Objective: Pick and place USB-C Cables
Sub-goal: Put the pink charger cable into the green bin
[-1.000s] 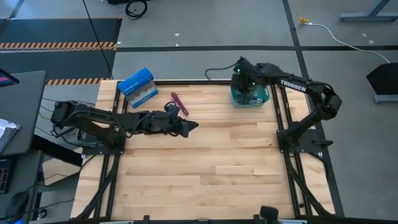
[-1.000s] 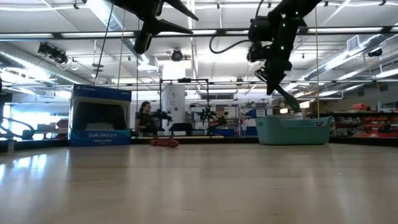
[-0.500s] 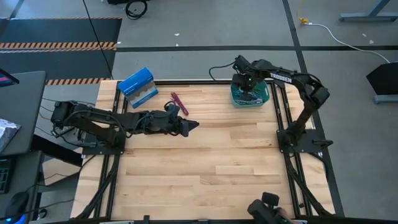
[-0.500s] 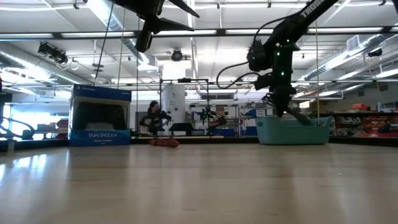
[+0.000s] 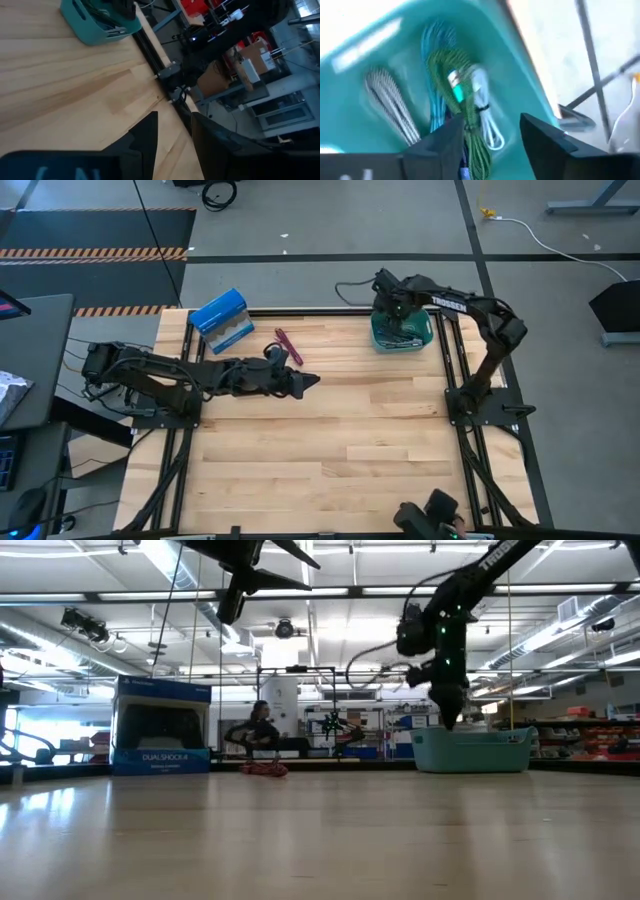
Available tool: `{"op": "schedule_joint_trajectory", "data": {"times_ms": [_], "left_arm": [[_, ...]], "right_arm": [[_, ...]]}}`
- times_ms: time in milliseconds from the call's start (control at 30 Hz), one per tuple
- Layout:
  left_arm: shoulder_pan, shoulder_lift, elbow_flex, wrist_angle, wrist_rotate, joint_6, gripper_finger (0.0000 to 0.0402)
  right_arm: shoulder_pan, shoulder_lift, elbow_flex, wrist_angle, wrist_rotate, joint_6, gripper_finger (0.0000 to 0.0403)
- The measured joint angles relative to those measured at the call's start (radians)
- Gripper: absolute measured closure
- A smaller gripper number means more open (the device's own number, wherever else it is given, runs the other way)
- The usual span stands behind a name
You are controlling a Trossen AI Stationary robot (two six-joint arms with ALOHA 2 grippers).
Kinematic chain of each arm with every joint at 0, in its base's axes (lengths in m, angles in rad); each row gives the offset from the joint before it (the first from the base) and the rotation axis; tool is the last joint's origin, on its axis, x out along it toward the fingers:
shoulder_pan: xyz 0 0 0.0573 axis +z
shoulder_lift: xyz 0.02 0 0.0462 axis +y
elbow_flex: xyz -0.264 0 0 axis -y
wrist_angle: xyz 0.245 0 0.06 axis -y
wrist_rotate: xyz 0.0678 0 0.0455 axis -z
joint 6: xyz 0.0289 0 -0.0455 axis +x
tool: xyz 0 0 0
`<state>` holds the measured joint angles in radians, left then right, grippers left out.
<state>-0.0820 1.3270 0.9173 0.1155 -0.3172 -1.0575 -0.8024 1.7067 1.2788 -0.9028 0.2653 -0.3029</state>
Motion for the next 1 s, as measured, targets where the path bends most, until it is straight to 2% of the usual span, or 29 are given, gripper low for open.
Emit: {"op": "schedule_joint_trajectory", "data": {"times_ms": [67,233,400,733,867,1000], "left_arm": [[0.006,0.000,0.000,-0.037,-0.006,0.000,0.0276],[0.057,0.000,0.000,-0.281,-0.026,-0.042,0.0276],[0.170,0.000,0.000,-0.533,-0.024,-0.182,0.0276],[0.344,0.005,0.000,-0.557,-0.003,-0.221,0.0276],[0.390,0.031,0.000,-0.593,-0.009,-0.276,0.0276],[0.418,0.082,0.000,-0.589,-0.010,-0.324,0.0276]], "right_arm": [[0.005,-0.027,0.027,-0.013,-0.036,0.108,0.0189],[0.035,-0.095,0.106,-0.004,-0.286,0.322,0.0176],[0.113,-0.132,0.186,-0.017,-0.424,0.442,0.0181],[0.280,-0.163,0.224,0.054,-0.581,0.523,0.0183],[0.323,-0.162,0.224,0.114,-0.591,0.579,0.0183],[0.350,-0.162,0.224,0.184,-0.652,0.646,0.0183]]}}
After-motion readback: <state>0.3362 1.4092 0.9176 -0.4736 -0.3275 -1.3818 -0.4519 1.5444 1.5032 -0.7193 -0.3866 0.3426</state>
